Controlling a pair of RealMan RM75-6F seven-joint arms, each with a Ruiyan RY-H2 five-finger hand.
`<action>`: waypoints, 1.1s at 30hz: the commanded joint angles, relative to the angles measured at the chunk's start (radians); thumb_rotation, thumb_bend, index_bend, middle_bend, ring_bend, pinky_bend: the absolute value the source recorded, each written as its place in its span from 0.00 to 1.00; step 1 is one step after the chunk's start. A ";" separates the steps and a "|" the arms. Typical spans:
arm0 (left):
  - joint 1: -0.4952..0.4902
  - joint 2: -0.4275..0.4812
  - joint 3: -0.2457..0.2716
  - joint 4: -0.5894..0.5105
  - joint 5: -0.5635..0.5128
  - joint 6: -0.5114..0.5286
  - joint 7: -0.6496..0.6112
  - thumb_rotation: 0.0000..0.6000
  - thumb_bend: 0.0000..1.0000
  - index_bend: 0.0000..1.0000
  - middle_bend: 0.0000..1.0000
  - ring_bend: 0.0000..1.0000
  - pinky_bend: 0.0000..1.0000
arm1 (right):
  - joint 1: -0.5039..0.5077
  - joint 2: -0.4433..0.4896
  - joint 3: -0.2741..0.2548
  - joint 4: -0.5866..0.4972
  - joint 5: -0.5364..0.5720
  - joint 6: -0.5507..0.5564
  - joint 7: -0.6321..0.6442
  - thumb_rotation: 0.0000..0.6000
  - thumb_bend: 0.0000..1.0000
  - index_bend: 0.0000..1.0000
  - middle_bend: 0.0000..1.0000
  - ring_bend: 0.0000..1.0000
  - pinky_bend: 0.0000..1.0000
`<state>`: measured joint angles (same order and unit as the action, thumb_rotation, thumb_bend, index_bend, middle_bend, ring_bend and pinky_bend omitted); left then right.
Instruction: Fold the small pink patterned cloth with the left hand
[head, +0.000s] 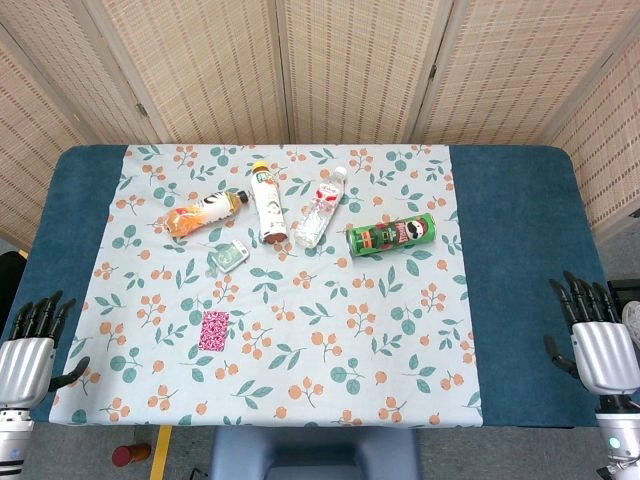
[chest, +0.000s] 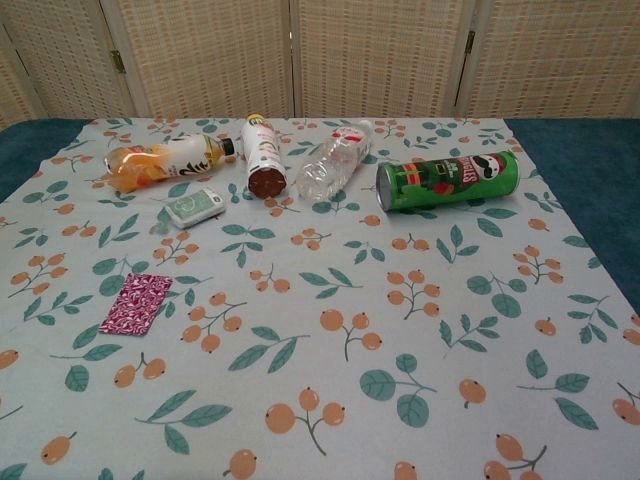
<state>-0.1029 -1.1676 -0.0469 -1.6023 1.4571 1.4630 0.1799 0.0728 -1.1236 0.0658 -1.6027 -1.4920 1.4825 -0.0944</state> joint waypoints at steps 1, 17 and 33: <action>-0.002 -0.009 -0.003 0.008 -0.002 0.002 0.004 1.00 0.30 0.12 0.04 0.00 0.00 | 0.000 0.000 0.000 -0.001 -0.001 0.001 0.000 1.00 0.42 0.00 0.00 0.00 0.00; -0.005 -0.018 -0.003 0.018 0.009 0.008 -0.006 1.00 0.30 0.14 0.04 0.00 0.00 | -0.008 0.003 0.001 0.002 -0.007 0.018 0.016 1.00 0.42 0.00 0.00 0.00 0.00; -0.079 -0.020 -0.002 0.030 0.090 -0.055 -0.081 1.00 0.30 0.20 0.05 0.01 0.00 | -0.009 0.005 0.008 0.014 -0.016 0.032 0.044 1.00 0.42 0.00 0.00 0.00 0.00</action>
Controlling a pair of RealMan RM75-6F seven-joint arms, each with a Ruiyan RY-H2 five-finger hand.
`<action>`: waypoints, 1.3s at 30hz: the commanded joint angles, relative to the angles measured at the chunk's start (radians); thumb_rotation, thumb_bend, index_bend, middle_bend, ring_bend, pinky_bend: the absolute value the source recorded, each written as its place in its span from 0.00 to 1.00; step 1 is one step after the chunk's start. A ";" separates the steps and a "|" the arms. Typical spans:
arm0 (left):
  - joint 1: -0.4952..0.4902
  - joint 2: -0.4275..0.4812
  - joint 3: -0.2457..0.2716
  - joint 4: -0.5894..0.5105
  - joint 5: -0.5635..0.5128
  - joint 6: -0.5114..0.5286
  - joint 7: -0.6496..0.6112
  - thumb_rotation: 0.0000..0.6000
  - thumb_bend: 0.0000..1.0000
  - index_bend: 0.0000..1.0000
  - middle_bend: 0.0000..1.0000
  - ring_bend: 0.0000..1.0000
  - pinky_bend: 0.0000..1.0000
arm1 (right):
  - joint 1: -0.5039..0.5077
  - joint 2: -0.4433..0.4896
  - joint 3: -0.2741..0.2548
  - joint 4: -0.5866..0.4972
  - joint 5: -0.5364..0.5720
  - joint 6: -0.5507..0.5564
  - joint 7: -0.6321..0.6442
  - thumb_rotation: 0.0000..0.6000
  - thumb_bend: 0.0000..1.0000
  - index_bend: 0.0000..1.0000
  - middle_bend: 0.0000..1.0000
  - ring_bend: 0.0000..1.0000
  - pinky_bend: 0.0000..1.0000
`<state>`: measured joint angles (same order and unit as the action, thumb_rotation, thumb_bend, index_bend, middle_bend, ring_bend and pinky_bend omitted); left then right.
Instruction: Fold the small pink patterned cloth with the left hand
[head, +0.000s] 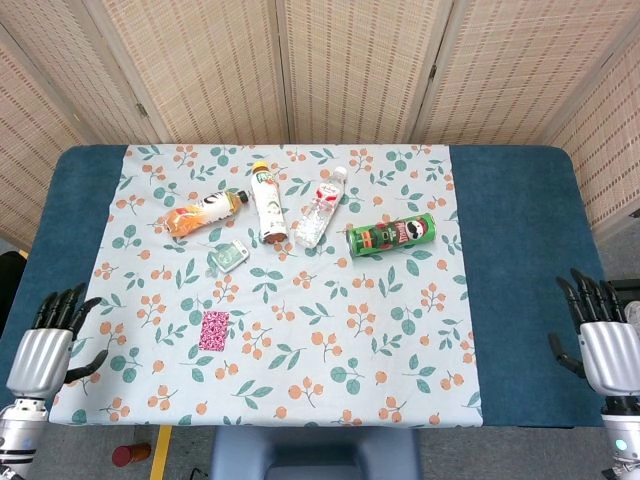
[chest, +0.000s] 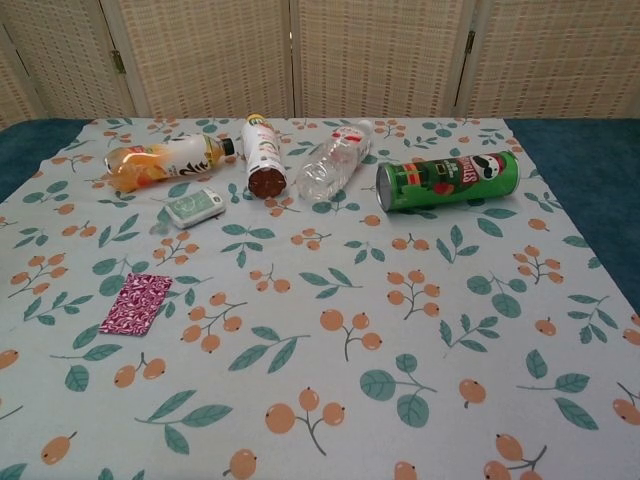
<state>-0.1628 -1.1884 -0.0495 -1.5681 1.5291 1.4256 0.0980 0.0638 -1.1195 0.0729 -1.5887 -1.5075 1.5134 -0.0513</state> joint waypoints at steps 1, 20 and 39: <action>-0.034 0.001 0.000 -0.007 0.028 -0.034 -0.001 1.00 0.30 0.21 0.06 0.01 0.00 | 0.000 0.001 0.000 0.001 -0.002 0.002 0.003 1.00 0.42 0.00 0.00 0.00 0.00; -0.304 -0.063 -0.013 0.013 0.018 -0.406 -0.047 1.00 0.23 0.31 0.07 0.01 0.00 | -0.004 0.000 0.001 0.011 -0.005 0.006 0.026 1.00 0.42 0.00 0.00 0.00 0.00; -0.368 -0.177 0.010 0.109 -0.039 -0.476 -0.174 0.53 0.15 0.38 0.00 0.00 0.00 | 0.001 0.002 0.000 0.006 0.004 -0.011 0.029 1.00 0.42 0.00 0.00 0.00 0.00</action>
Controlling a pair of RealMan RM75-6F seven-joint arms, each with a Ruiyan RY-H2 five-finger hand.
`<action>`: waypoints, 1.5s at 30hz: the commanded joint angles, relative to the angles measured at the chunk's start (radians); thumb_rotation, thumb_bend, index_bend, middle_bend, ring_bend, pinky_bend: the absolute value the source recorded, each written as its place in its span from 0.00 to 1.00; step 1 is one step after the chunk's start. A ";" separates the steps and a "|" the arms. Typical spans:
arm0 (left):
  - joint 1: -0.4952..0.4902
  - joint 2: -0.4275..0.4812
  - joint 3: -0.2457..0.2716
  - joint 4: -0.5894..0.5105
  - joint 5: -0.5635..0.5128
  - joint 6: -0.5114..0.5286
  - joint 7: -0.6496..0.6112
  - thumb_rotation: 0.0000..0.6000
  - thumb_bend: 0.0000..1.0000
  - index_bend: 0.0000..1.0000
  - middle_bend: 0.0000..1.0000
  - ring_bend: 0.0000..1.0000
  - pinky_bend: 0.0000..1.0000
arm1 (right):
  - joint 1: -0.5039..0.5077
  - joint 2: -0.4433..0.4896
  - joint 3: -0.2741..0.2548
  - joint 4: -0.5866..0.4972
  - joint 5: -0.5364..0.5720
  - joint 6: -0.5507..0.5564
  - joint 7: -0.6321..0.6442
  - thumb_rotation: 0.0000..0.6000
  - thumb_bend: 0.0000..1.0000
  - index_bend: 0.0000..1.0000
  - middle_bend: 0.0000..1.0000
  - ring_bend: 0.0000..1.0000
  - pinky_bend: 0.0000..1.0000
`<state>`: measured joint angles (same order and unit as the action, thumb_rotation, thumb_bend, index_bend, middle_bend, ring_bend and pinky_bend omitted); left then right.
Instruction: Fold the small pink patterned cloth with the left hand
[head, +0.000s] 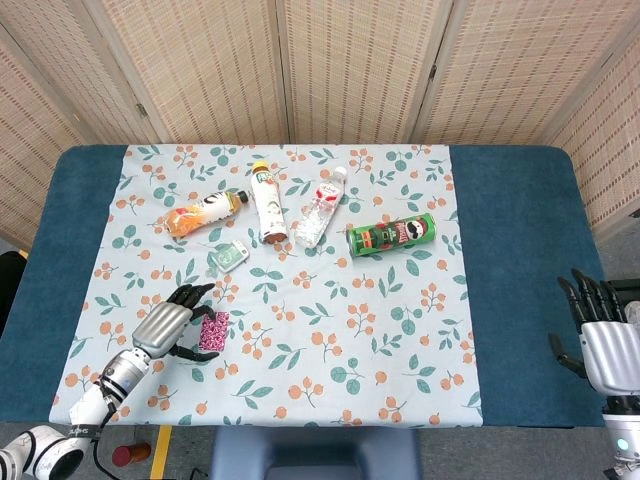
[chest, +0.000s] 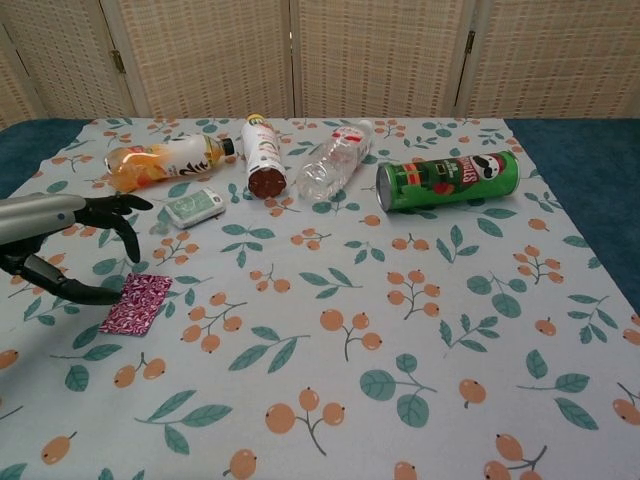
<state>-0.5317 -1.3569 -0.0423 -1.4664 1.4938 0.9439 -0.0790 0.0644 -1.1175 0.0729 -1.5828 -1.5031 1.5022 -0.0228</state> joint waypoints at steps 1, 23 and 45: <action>0.003 -0.015 0.005 0.011 -0.005 0.009 0.004 0.53 0.16 0.38 0.00 0.00 0.00 | 0.000 0.000 0.000 0.000 0.000 0.000 0.001 1.00 0.42 0.00 0.00 0.00 0.00; 0.012 -0.131 0.052 0.147 0.003 0.042 0.021 0.50 0.16 0.38 0.00 0.00 0.00 | -0.004 -0.001 -0.008 -0.005 -0.004 -0.002 0.010 1.00 0.42 0.00 0.00 0.00 0.00; 0.007 -0.150 0.056 0.184 -0.071 -0.009 0.047 0.50 0.16 0.39 0.00 0.00 0.00 | -0.007 0.000 -0.008 -0.008 0.005 -0.006 0.012 1.00 0.42 0.00 0.00 0.00 0.00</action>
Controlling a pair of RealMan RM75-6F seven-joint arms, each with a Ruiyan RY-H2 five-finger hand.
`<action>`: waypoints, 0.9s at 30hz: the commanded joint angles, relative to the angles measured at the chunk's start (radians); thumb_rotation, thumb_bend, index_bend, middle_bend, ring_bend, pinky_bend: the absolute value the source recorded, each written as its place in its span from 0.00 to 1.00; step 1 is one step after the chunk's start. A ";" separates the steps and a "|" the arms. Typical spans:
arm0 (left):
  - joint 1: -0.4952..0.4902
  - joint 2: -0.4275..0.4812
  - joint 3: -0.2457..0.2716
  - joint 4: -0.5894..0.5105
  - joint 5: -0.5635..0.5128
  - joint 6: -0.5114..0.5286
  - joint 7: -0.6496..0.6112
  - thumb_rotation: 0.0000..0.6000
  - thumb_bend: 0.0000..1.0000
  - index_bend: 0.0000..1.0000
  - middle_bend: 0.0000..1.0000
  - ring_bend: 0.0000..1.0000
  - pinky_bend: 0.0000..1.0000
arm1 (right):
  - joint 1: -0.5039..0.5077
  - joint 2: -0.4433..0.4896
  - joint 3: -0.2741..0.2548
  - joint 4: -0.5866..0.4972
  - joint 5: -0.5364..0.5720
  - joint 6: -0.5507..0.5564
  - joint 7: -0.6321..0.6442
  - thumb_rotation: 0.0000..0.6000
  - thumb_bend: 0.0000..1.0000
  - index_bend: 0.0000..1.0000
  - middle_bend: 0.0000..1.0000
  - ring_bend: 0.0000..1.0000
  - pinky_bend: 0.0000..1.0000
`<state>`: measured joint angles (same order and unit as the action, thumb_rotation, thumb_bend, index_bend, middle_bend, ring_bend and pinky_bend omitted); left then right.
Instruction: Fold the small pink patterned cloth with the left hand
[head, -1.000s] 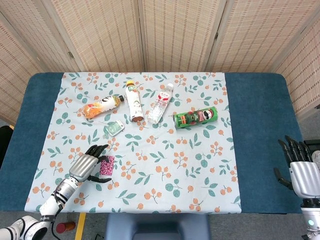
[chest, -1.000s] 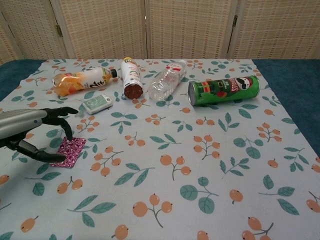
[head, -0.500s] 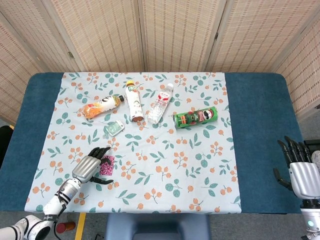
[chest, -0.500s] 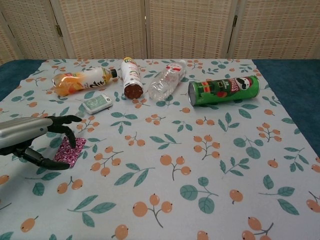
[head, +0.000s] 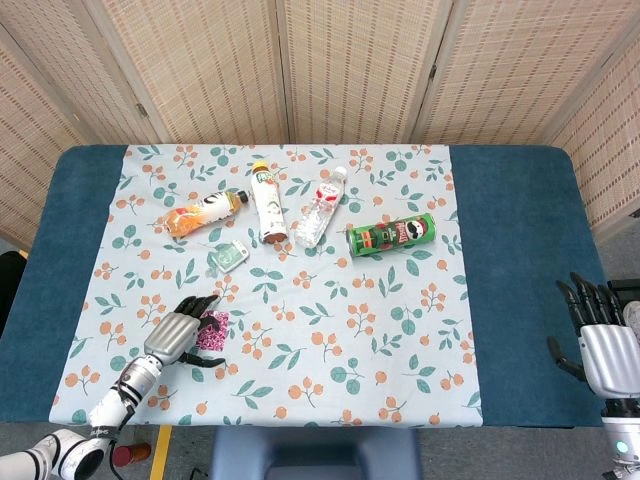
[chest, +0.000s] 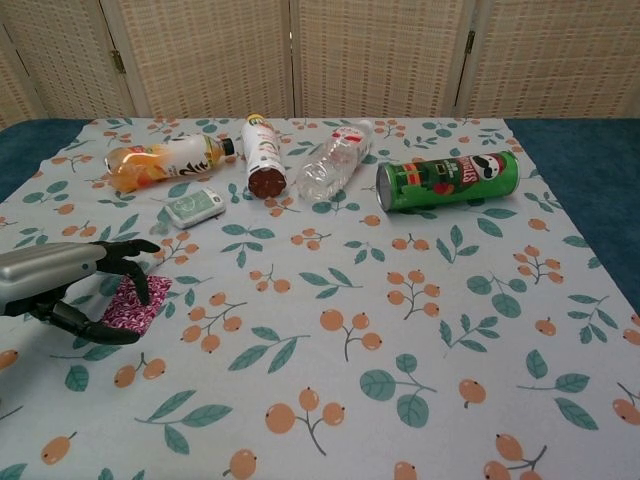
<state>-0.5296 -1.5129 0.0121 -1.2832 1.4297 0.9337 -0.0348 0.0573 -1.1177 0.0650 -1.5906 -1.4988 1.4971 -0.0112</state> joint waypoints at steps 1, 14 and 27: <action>0.009 0.011 0.002 0.000 -0.011 0.002 0.002 0.50 0.16 0.39 0.00 0.00 0.00 | 0.000 0.000 0.001 0.000 0.001 -0.001 0.000 1.00 0.42 0.00 0.00 0.00 0.00; 0.054 0.090 -0.005 -0.010 -0.068 0.027 -0.010 0.50 0.16 0.40 0.00 0.00 0.00 | -0.001 0.000 0.002 -0.002 -0.003 0.006 -0.001 1.00 0.42 0.00 0.00 0.00 0.00; 0.029 0.048 -0.015 -0.067 -0.032 0.034 0.039 0.50 0.16 0.40 0.00 0.00 0.00 | -0.005 0.000 0.000 0.007 0.000 0.007 0.012 1.00 0.42 0.00 0.00 0.00 0.00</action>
<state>-0.4955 -1.4587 -0.0021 -1.3462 1.3959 0.9730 -0.0024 0.0522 -1.1183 0.0652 -1.5842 -1.4990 1.5039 0.0003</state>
